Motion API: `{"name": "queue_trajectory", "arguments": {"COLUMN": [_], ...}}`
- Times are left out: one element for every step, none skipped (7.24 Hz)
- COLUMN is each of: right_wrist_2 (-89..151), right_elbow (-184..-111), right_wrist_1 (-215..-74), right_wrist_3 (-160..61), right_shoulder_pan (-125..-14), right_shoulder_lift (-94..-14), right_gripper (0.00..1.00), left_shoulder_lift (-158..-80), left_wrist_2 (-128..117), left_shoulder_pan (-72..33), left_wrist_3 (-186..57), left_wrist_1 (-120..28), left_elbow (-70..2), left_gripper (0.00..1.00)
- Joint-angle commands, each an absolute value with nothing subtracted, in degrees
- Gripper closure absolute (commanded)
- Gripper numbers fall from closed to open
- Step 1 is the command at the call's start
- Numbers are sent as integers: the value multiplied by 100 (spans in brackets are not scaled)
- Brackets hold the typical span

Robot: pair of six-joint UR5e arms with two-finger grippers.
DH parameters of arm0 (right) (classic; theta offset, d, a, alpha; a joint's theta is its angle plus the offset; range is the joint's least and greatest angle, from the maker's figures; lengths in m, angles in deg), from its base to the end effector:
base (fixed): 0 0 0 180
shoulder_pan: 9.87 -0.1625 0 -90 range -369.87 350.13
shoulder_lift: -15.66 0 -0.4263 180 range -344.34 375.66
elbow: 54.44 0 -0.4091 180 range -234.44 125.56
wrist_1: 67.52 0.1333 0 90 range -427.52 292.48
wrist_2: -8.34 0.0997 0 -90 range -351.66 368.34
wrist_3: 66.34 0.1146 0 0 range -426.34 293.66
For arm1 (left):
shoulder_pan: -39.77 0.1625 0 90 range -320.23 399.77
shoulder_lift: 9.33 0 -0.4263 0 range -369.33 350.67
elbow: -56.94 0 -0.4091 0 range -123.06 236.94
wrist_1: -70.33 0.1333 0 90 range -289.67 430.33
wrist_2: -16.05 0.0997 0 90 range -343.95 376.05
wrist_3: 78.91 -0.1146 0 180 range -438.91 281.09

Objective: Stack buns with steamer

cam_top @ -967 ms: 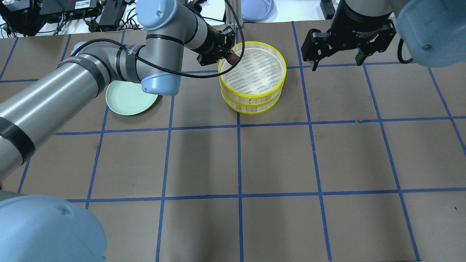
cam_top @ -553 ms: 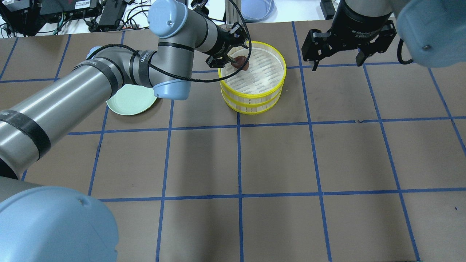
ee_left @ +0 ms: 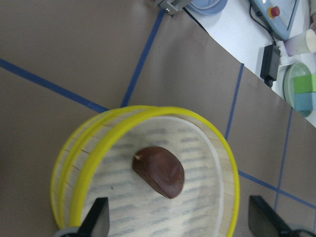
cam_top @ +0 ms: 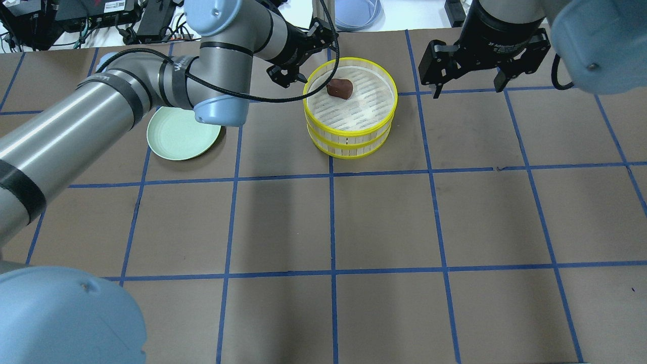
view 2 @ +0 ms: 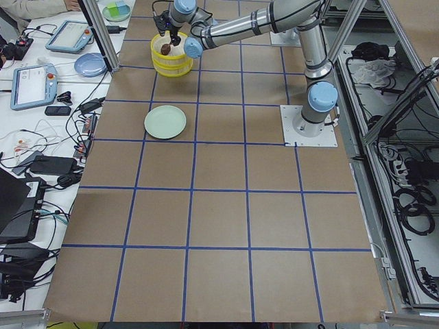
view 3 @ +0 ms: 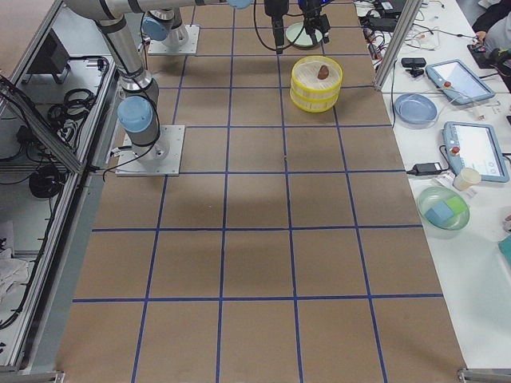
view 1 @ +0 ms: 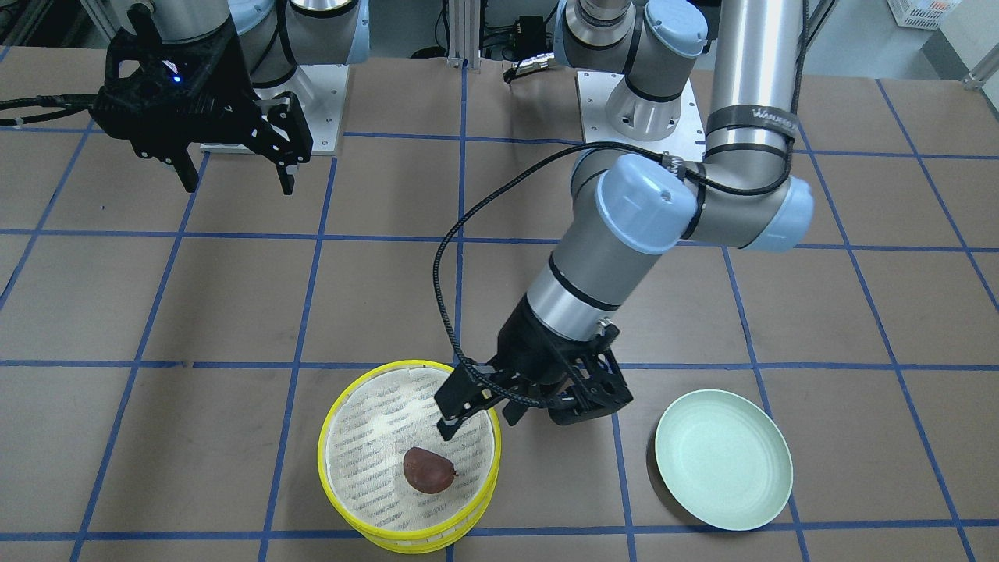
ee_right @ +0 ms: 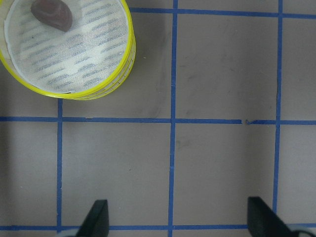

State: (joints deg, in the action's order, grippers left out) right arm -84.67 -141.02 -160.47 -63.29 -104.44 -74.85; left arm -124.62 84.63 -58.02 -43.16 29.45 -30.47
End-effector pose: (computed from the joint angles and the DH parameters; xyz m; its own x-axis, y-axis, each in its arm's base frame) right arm 0.1681 -0.5052 0.5151 -0.9987 -0.0205 0.0457 -0.0260 0.9921 -0.1224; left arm -0.2679 -0.6661 0.3389 -0.8016 -0.2853 0.5254 -0.4275 0.8879 -0.1700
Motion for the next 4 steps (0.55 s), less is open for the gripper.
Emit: {"name": "queue_trajectory", "arguments": {"right_wrist_2": [-8465,-8430,-8447,-8447], "right_elbow": [-14101,-14101,-14101,-14101], "right_wrist_1": [-16059,-16077,-16268,-16279], "right_wrist_3": [-6318,-6318,-6379,-6371], "right_shoulder_pan": [-10444,-10444,-10444,-10444], "right_shoulder_lift": [-7505,-7487,-7469,-7461], "right_gripper": [0,0,0,0], "left_shoulder_lift": [-11992,-11772,-11535,-11271], "left_wrist_2": [8487,8530,8914,9631], "left_shoulder_pan": [-5131,-4824,-4490,-4374], "left_wrist_3": [-6239,-7126,-7762,-8072], "left_wrist_1": [1563,948,289,-152], "left_elbow": [-3024,-3024,-3024,-3033], "left_gripper": [0,0,0,0]}}
